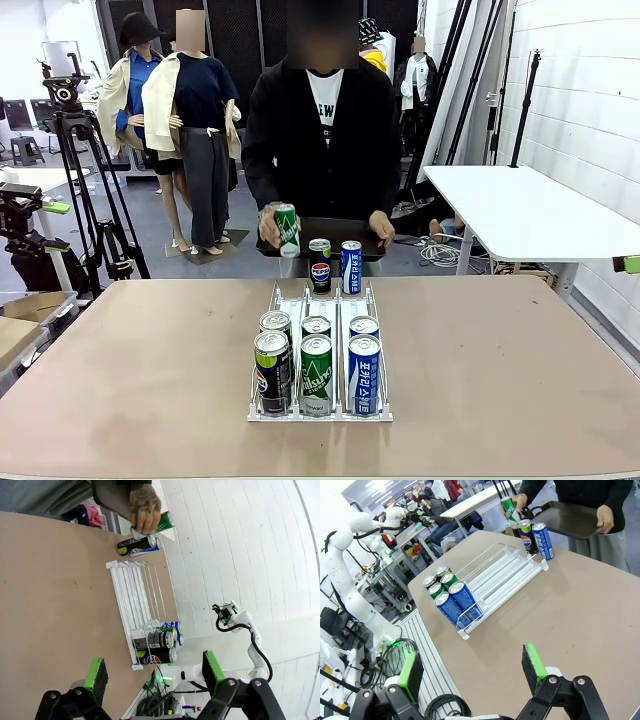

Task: Retrieve and hand over the desired beverage to the person.
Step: Pick up a can of the same type that the person held from the Automatic Can Dispenser.

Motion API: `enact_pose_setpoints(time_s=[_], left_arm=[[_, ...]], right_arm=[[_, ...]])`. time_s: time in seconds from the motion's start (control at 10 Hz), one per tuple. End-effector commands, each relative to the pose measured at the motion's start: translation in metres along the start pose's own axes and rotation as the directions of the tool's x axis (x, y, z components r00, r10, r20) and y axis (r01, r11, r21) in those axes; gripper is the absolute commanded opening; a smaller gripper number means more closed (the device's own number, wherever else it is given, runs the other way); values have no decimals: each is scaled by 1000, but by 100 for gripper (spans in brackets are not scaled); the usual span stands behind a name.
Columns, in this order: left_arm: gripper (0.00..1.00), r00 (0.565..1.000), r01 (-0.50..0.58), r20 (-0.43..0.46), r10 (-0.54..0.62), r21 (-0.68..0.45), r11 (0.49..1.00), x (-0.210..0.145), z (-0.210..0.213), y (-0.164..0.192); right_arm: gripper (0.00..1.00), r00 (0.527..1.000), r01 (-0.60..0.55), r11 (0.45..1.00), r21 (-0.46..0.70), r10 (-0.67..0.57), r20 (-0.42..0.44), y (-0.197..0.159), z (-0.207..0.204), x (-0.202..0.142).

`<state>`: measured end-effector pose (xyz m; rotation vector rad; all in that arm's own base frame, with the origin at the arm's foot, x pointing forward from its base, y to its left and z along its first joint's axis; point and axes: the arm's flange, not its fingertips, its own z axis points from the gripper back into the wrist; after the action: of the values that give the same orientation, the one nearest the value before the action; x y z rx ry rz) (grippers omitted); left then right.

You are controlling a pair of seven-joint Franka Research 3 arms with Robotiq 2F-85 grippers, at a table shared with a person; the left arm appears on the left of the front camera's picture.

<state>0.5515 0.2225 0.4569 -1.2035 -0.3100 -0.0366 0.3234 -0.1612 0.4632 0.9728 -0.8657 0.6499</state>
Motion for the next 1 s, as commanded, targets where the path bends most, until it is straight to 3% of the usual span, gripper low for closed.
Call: enact_pose_setpoints(time_s=[0.0,0.9], left_arm=[[100,1000,-4,3,4,3,1000,0,0,0],[100,1000,-4,3,4,3,1000,0,0,0]], right_arm=[[100,1000,3,1000,4,-3,11,-1,-1,1],[100,1000,3,1000,4,-3,11,-1,-1,1]])
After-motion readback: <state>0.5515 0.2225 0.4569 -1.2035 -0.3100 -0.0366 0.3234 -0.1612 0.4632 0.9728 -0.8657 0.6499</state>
